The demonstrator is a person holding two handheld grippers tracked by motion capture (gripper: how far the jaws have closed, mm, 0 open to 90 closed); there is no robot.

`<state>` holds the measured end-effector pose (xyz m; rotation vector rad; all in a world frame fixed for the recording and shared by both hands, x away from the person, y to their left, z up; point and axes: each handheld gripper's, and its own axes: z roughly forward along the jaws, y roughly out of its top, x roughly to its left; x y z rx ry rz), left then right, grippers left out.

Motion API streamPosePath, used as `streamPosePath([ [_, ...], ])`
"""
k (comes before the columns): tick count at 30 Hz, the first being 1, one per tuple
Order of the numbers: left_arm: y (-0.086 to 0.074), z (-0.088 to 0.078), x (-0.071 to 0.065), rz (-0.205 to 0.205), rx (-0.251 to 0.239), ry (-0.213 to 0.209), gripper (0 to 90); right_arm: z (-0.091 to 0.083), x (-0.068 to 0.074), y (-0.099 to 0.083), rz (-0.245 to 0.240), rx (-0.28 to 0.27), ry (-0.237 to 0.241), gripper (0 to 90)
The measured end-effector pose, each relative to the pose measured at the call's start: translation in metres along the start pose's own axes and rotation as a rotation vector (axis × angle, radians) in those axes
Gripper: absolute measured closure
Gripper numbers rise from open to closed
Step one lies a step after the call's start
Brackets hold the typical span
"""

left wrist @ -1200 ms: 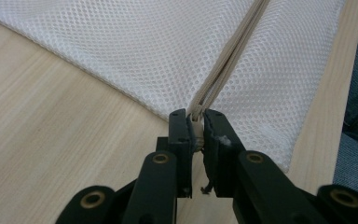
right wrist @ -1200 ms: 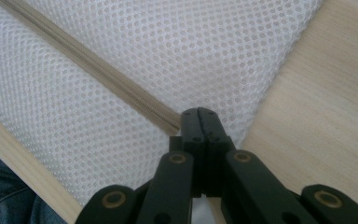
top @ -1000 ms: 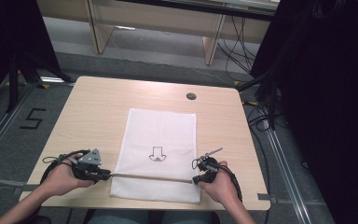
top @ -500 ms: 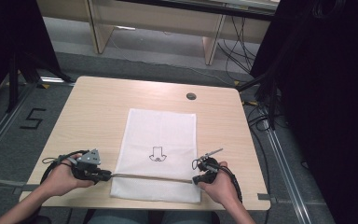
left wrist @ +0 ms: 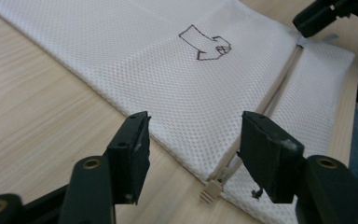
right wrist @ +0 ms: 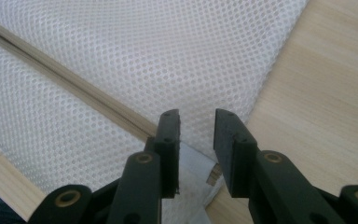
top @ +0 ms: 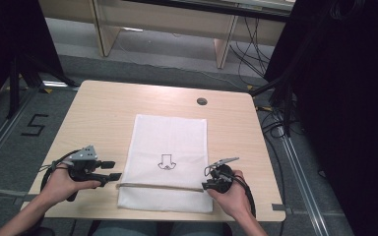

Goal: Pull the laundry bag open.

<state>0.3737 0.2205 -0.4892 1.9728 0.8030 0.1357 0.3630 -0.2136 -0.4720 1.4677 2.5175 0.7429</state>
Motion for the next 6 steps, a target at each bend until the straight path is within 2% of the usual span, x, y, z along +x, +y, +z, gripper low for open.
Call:
streamPosePath([
  [1, -0.0007, 0.0002, 0.0015, -0.003, -0.004, 0.002, 40.8, 0.0002, -0.0028, 0.0, -0.029, -0.01, -0.032, 70.5],
  [2, -0.0016, -0.0005, 0.0032, -0.01, -0.007, 0.01, 40.6, -0.0005, -0.003, -0.0001, -0.019, -0.015, -0.071, 70.1],
  [3, -0.0022, -0.0006, 0.005, -0.015, -0.014, 0.018, 40.2, -0.0019, -0.0002, 0.0008, -0.007, -0.043, -0.017, 70.1],
  [4, -0.0027, -0.0024, 0.0081, -0.03, -0.015, 0.041, 39.8, -0.0036, -0.0017, 0.0007, -0.024, -0.038, -0.02, 70.0],
  [6, -0.0034, -0.0039, 0.0113, -0.07, -0.028, 0.068, 39.0, -0.0049, -0.0011, 0.0013, 0.009, -0.057, -0.013, 69.7],
])
